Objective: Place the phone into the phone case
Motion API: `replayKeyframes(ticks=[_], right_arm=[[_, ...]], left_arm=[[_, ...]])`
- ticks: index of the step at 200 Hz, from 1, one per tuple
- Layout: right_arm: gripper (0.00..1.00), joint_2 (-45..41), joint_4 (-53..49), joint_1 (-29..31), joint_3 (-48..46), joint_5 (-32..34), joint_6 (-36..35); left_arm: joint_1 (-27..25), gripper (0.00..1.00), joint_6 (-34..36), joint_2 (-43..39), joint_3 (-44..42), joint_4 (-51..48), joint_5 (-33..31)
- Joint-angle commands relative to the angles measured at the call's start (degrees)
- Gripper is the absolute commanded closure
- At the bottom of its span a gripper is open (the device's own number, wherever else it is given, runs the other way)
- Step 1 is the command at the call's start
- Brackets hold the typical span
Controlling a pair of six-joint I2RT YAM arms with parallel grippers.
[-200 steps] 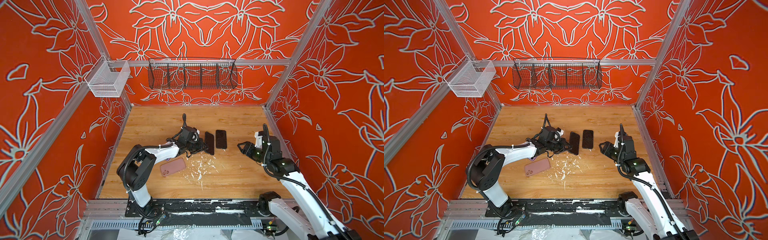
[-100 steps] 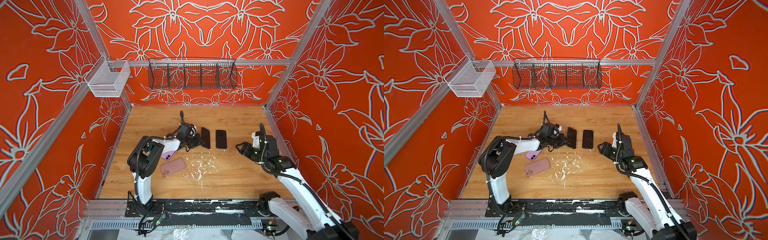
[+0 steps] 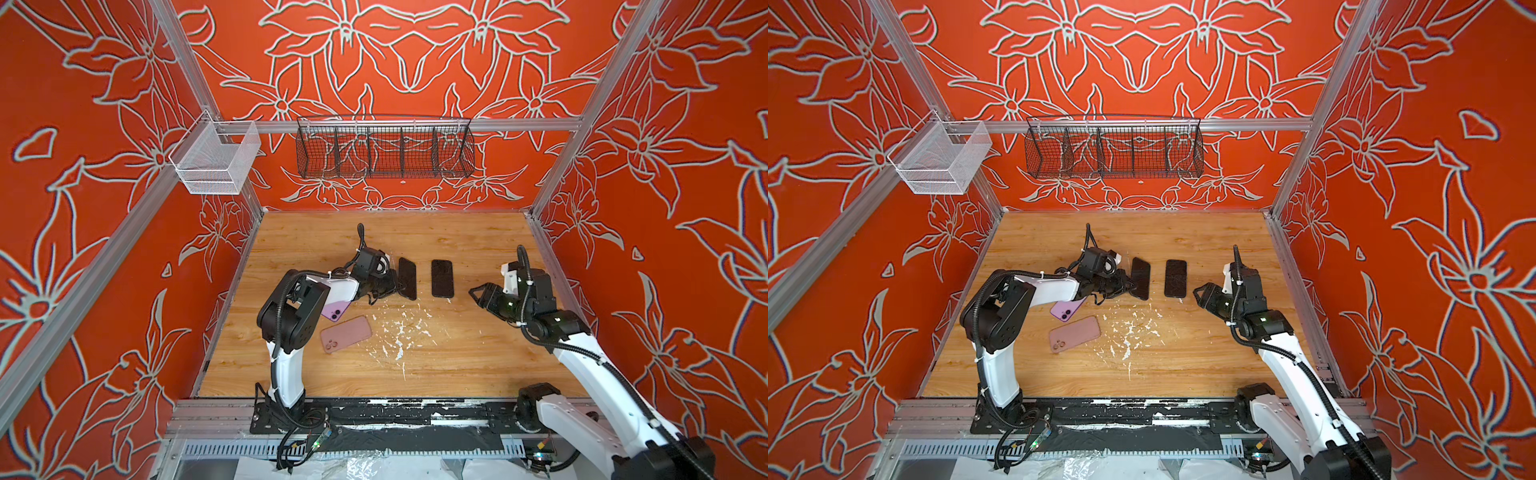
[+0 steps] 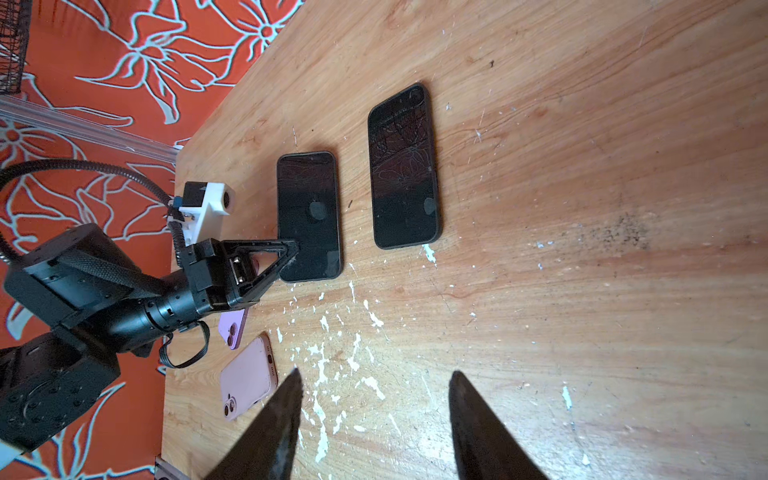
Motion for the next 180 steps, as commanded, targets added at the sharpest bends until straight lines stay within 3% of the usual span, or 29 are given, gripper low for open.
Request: replayKeyframes(ticks=[1, 53, 91, 121, 151, 180], right_arm=[[0.43, -0.7, 0.4, -0.3, 0.0, -0.5, -0.2], [0.43, -1.6, -0.3, -0.3, 0.2, -0.3, -0.1], [0.43, -2.0, -2.7, -0.3, 3.2, -0.4, -2.2], [0.42, -1.0, -4.5, -0.2, 7.8, -3.0, -6.6], [0.4, 4.0, -5.5, 3.0, 13.7, -6.7, -11.0], [0.39, 10.7, -5.1, 11.7, 19.0, -2.2, -14.7]], left_arm=[[0.7, 0.78, 1.6, 0.9, -0.7, 2.4, -0.2], [1.1, 0.7, 1.9, 0.2, -2.0, 1.7, -3.0], [1.3, 0.48, 0.7, -6.0, -3.9, -2.7, -9.9], [1.4, 0.25, 1.2, -15.9, -3.3, -12.5, -19.0], [1.5, 0.0, 3.0, -27.3, 0.5, -29.8, -31.9], [2.0, 0.02, 5.1, -35.3, 2.7, -44.6, -38.6]])
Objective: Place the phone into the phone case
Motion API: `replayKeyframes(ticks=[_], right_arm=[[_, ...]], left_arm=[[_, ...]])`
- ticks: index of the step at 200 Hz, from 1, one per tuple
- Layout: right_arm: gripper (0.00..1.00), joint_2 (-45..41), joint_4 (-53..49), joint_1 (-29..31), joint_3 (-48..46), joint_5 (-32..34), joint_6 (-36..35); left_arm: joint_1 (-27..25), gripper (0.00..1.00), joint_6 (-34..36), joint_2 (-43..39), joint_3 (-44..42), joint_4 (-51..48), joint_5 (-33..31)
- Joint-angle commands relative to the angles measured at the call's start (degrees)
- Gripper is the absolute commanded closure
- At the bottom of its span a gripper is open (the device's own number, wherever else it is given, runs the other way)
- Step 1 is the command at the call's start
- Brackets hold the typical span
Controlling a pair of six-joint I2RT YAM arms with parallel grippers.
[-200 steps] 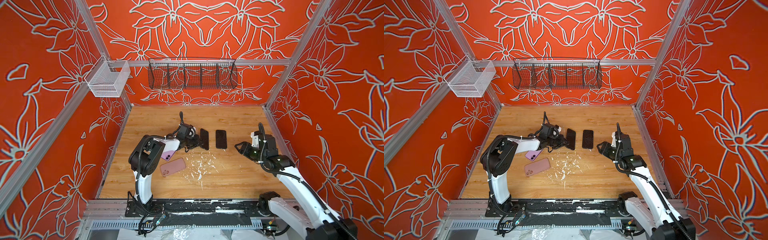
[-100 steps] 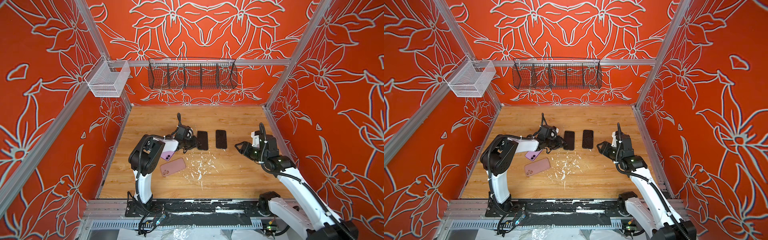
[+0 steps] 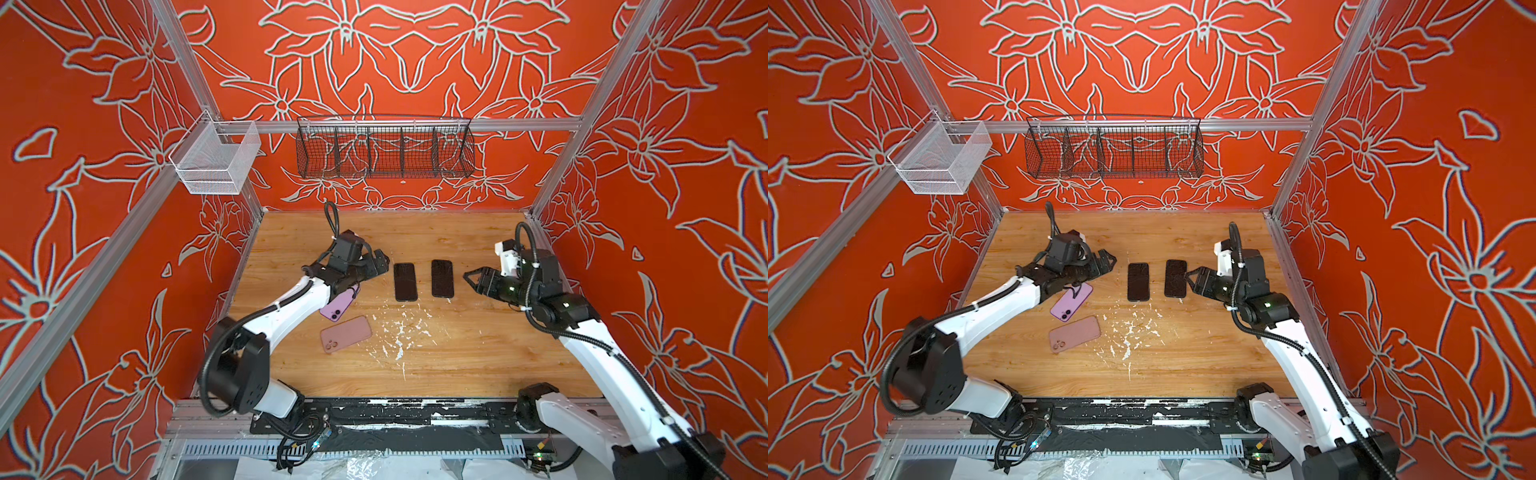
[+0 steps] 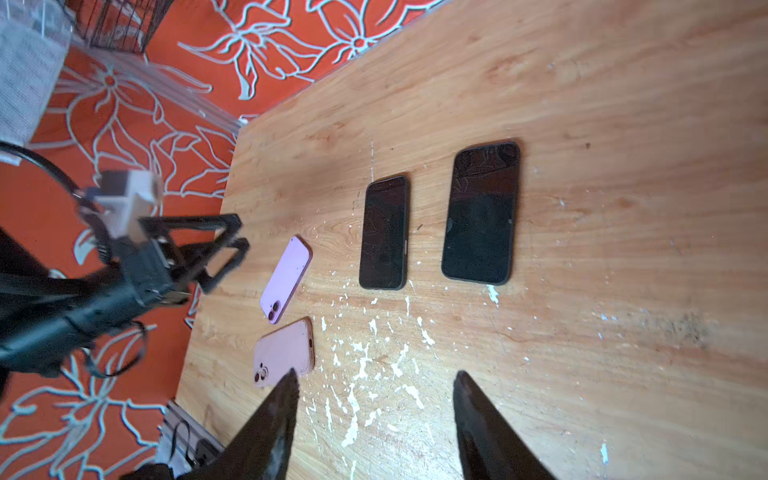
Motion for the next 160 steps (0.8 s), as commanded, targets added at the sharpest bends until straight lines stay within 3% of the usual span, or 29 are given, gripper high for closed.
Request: replayKeyframes(ticks=[1, 29, 81, 160], right_arm=[[0.39, 4.6, -0.7, 5.6, 3.6, 1.3, -5.2], [0.39, 12.0, 2.0, 10.1, 7.9, 0.9, -5.5], [0.38, 26.5, 1.8, 17.5, 19.2, 0.6, -9.8], [0.31, 51.5, 2.6, 23.6, 37.1, -1.4, -12.5]], left_arm=[[0.9, 0.02, 2.3, -5.4, 1.1, -18.1, -10.4], [3.9, 0.02, -1.1, -13.4, -4.5, -24.6, -10.9], [12.2, 0.02, -10.2, -29.0, -20.5, -22.7, -6.6], [21.3, 0.02, -10.2, -19.7, -27.0, -13.0, 5.1]])
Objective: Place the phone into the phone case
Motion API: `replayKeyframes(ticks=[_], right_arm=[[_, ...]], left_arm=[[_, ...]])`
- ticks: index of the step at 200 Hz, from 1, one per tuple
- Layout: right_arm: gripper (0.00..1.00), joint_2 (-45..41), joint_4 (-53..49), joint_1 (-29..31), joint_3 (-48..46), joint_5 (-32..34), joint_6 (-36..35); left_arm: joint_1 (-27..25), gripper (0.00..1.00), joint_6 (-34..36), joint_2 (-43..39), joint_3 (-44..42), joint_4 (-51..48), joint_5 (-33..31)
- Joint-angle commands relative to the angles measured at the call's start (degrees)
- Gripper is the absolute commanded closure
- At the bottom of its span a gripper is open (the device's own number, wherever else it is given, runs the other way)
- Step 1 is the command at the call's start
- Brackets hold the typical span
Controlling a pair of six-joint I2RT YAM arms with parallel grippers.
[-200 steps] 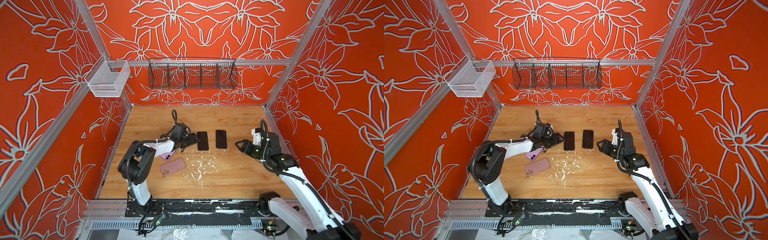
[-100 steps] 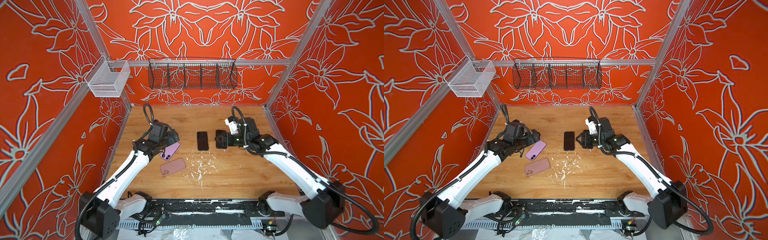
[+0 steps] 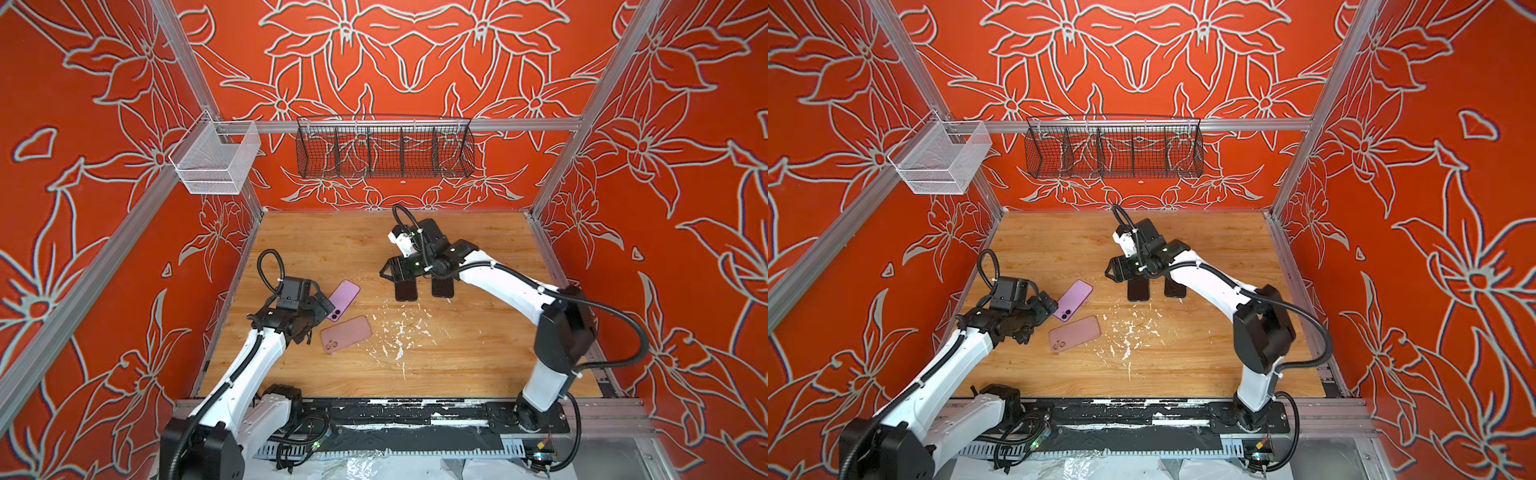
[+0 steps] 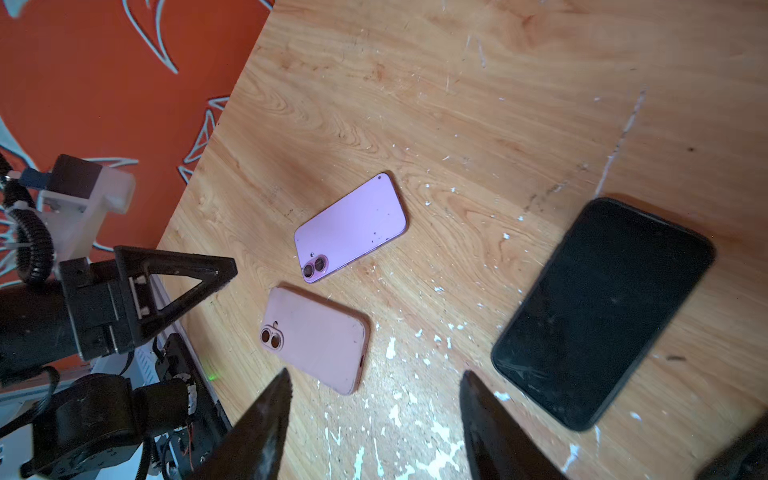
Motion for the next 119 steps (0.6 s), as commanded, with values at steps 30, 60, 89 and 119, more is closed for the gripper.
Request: replayKeyframes(ticks=[30, 60, 89, 119], right_arm=[[0.25, 10.9, 3.7, 2.9, 7.5, 2.5, 0.3], [0.22, 18.2, 5.2, 3.4, 12.3, 5.5, 2.6], [0.21, 23.1, 7.4, 3.4, 15.4, 5.9, 3.7], [0.21, 27.6, 8.9, 3.3, 19.1, 3.8, 4.6]], left_arm=[[5.3, 0.02, -2.1, 6.5, -3.5, 10.7, 7.8], [5.6, 0.02, -2.8, 9.6, -4.4, 15.2, 9.7], [5.6, 0.02, -3.3, 11.7, -5.2, 18.6, 9.5], [6.1, 0.02, -5.0, 13.5, -7.9, 26.1, 9.8]])
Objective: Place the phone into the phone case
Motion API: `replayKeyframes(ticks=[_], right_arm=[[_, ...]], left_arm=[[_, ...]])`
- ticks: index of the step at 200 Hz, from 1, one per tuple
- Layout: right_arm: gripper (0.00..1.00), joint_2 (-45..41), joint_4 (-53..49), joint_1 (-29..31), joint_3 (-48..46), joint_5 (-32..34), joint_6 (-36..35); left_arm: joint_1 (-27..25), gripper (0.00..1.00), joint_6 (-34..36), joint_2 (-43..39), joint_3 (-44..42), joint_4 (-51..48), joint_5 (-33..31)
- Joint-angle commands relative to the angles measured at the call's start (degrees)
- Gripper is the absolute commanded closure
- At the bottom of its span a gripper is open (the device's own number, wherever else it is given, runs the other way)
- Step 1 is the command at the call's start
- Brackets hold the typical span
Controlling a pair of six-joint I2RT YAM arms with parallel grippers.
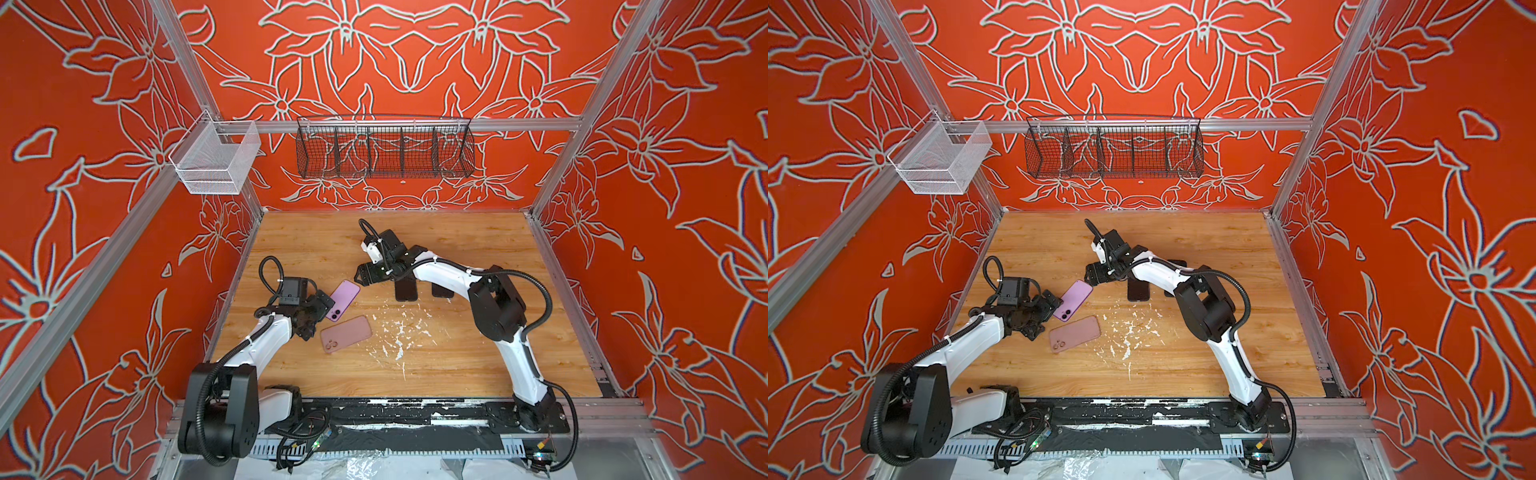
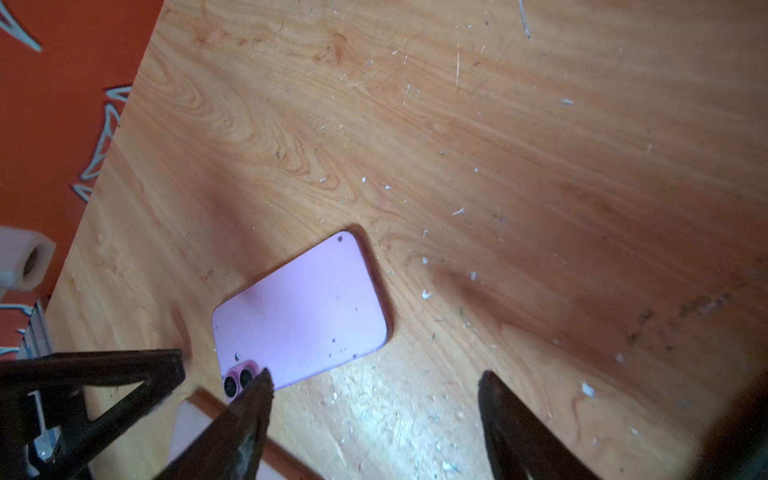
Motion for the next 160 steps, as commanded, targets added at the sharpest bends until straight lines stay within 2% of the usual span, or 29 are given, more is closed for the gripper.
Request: replayKeyframes(ticks=[1, 55, 98, 132, 160], right_arm=[[0.21, 3.3, 2.1, 0.1, 3.7, -0.6, 1.6], [0.21, 9.6, 1.2, 0.2, 10.4, -4.5, 3.1], [0.21, 12.1, 1.2, 0.2, 11.3, -7.6, 4.3], [0.21, 12.1, 4.4, 0.2, 8.0, -11.1, 7.2], [0.21, 9.4, 8.8, 0.2, 1.4, -12.1, 9.5]], left_arm=[[0.7, 0.02, -2.0, 1.5, -2.2, 7.4, 0.6], [1.1, 0.02, -2.9, 6.7, -2.0, 12.8, 1.3], [1.2, 0.02, -4.7, 8.6, -3.2, 17.9, 1.7], [1.2, 0.02, -5.8, 9.8, -3.6, 21.7, 2.9], [1.2, 0.02, -6.3, 11.5, -3.5, 24.7, 4.3]])
